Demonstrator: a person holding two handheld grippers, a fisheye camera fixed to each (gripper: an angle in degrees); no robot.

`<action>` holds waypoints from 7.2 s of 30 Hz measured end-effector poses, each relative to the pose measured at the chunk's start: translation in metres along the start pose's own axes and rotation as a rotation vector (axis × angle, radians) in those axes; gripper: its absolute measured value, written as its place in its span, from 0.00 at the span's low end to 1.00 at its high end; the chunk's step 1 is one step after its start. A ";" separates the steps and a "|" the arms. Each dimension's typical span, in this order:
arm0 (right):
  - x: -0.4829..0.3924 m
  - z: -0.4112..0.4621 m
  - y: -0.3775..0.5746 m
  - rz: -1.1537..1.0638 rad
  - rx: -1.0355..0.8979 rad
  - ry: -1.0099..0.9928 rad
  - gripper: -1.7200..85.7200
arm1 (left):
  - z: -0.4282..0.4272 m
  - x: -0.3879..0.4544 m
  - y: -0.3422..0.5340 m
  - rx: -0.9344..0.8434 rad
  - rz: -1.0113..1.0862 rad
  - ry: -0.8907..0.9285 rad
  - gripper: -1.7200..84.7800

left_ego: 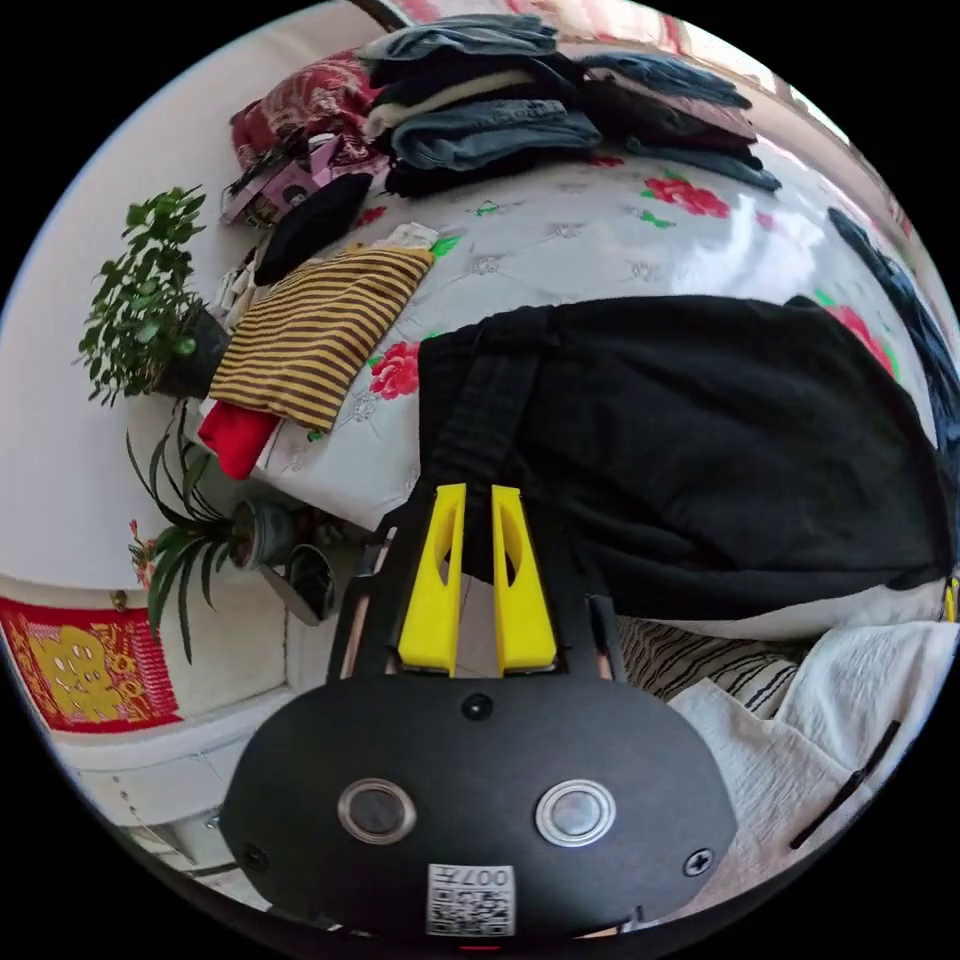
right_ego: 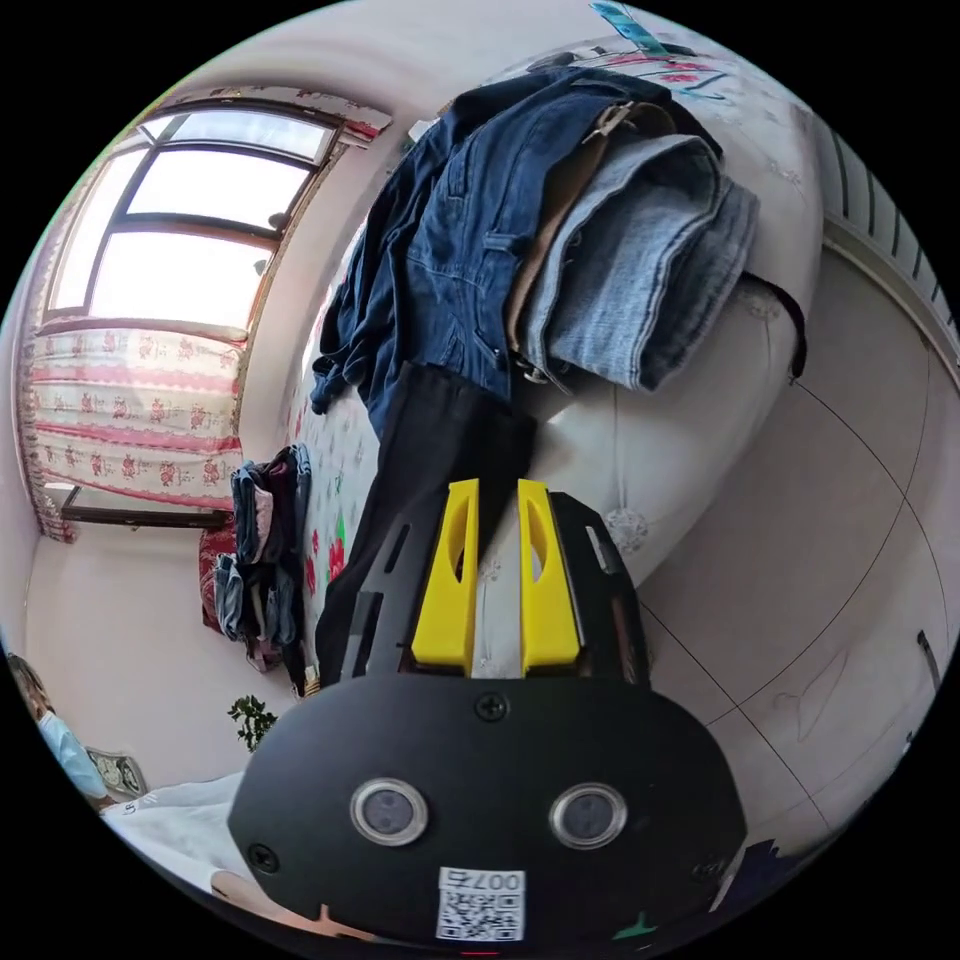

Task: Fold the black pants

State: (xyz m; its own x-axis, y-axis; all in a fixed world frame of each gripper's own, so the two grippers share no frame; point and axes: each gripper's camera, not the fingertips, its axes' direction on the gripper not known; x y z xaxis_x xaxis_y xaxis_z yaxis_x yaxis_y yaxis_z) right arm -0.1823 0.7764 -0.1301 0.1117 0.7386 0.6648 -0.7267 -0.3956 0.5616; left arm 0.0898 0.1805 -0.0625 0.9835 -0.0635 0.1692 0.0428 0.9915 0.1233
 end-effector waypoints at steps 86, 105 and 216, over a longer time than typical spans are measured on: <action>0.033 0.051 -0.074 0.010 0.147 -0.180 0.07 | -0.019 0.162 0.023 0.004 0.580 0.356 0.01; -0.156 0.144 -0.053 -0.383 0.019 -0.301 0.04 | 0.049 -0.258 0.106 0.160 -0.710 0.616 0.10; -0.479 0.539 0.158 -1.308 -0.676 0.407 0.02 | 0.179 0.157 -0.192 -0.044 0.538 0.392 0.01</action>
State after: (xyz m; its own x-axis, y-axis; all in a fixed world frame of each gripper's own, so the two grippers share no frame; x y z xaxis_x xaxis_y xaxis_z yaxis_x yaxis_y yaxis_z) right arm 0.0143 0.0659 -0.0944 0.7944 0.5012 -0.3431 -0.4458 0.8648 0.2310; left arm 0.2044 -0.0403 0.1158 0.8605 0.4791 -0.1733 -0.4727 0.8777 0.0793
